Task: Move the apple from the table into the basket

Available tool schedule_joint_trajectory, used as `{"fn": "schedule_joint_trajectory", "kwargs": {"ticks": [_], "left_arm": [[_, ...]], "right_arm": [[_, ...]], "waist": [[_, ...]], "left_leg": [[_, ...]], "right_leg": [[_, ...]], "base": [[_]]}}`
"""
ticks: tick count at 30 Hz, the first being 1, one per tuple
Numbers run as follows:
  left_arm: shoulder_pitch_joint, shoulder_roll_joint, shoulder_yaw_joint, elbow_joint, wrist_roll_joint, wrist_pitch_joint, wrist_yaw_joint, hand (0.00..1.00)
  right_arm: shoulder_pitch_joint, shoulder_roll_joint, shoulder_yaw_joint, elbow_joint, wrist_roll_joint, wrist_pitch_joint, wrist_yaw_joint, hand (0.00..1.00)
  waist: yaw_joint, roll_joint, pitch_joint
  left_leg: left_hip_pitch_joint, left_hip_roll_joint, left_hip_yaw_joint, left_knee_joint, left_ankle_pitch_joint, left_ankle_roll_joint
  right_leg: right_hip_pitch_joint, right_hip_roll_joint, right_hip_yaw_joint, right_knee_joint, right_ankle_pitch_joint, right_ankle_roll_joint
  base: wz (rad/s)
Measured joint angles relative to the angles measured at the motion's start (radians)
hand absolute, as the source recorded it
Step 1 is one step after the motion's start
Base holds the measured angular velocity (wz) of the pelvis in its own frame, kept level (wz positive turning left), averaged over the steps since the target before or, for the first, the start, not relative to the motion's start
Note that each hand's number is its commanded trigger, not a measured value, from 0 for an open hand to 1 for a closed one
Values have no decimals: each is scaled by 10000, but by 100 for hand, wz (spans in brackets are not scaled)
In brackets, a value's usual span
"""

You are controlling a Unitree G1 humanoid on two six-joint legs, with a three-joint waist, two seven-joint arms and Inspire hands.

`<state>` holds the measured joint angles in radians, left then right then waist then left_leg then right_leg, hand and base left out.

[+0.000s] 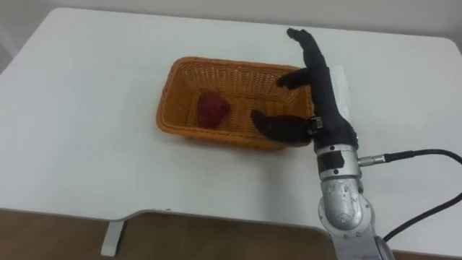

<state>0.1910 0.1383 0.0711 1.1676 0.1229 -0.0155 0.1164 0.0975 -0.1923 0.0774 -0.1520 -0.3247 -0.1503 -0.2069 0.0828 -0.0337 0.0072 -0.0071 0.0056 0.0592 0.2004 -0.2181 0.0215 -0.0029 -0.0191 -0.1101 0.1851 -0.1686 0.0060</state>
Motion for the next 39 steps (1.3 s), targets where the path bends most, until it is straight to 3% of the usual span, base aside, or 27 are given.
{"fn": "schedule_joint_trajectory", "kwargs": {"ticks": [12,18,27,29,32,35,39], "left_arm": [[1,2,38,-111,6,2,-12,0],[79,37,53,-129,-25,2,34,0],[846,65,882,-270,-49,-34,340,0],[1054,70,1044,-346,-44,-9,509,0],[1072,51,1354,-458,7,114,546,0],[1054,69,1784,-596,-20,230,548,0],[1021,-10,1926,-1029,-17,458,560,0]], "right_arm": [[6,-12,-173,10,125,0,-193,0],[5,-55,-996,362,990,-6,-779,0],[-77,-119,-4234,1607,5161,-143,-3802,0],[-92,-196,-5005,2443,6633,-247,-4575,0],[-68,-283,-5902,3868,8528,-223,-5319,0],[-92,-362,-6589,5352,9816,-219,-5596,0],[-36,-398,-7407,7800,11377,62,-5921,0]], "waist": [[-37,-19,-20],[-303,-133,-84],[-841,-223,-69],[-1241,-187,-75],[-1537,-116,-100],[-1691,-37,-158],[-1887,85,-190]], "left_leg": [[35,-4,-10,27,1,1],[122,-32,-90,61,10,14],[131,-22,-78,56,3,11],[53,-45,-181,70,6,15],[1,-45,-209,57,7,16],[2,-41,-209,40,9,14],[41,-65,-174,52,15,25]], "right_leg": [[16,-12,-40,-20,0,0],[149,-48,-102,-6,0,0],[208,-49,-162,1,-1,1],[201,-77,-290,-11,-2,3],[192,-76,-305,-14,-2,4],[204,-72,-317,-12,-6,9],[218,-89,-260,0,-15,18]], "base": [[0],[4],[0],[13],[7],[1],[-2]]}}
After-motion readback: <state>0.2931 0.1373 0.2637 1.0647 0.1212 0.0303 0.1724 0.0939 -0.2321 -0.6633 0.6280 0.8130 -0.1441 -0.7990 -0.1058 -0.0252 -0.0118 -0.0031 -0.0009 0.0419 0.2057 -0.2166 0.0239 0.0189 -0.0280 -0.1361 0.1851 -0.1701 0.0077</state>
